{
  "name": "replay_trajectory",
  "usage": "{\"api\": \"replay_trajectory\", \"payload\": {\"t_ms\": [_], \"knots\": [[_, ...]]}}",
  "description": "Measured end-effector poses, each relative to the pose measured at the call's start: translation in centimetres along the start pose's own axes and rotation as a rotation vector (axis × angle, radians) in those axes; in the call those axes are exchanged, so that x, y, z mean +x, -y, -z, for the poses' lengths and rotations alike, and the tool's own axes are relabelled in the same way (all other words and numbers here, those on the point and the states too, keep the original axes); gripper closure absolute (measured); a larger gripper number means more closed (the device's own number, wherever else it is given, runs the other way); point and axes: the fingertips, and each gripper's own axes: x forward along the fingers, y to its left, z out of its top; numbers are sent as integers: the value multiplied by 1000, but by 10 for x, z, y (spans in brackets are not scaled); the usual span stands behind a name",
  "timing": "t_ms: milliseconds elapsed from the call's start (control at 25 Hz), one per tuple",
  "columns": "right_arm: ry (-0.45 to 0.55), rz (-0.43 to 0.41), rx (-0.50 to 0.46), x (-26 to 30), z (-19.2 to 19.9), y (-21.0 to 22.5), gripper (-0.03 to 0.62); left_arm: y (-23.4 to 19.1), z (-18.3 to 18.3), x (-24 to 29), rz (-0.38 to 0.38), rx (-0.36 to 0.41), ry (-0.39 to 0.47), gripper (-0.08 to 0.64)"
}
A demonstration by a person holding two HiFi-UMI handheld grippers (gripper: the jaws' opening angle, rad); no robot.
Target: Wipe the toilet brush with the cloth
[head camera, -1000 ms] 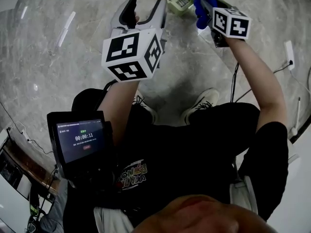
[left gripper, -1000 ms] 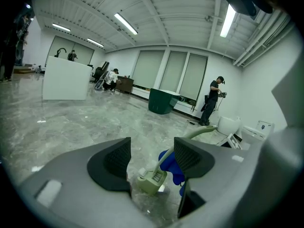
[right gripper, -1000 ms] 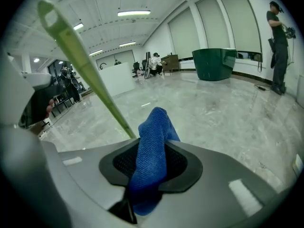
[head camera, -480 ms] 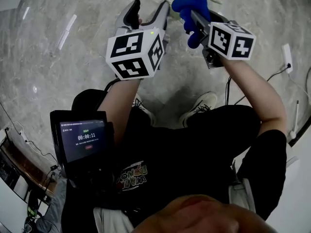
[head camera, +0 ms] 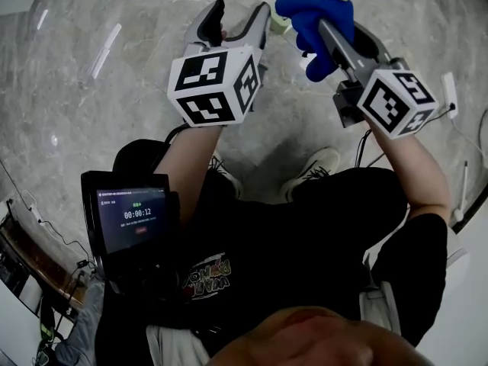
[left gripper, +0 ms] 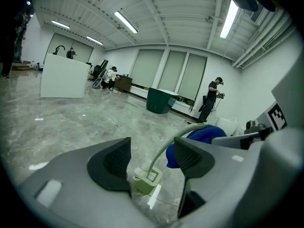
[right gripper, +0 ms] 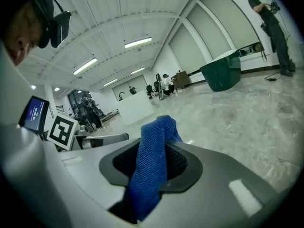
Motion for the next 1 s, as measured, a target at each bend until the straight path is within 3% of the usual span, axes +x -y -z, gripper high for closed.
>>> {"api": "replay_trajectory", "payload": {"t_ms": [200, 360, 560, 760, 1000], "knots": [[-40, -28, -51, -10, 10, -13, 476, -1, 0, 0, -2, -2, 0, 273], [-157, -50, -61, -4, 55, -13, 476, -2, -3, 0, -7, -10, 9, 273], [-307, -36, -8, 39, 115, -8, 476, -4, -7, -1, -8, -7, 16, 273], [-291, 62, 159, 110, 123, 13, 476, -2, -9, -4, -7, 20, 31, 273], [-214, 171, 303, 142, 116, 42, 476, 1, -13, -7, 4, 21, 34, 273]]}}
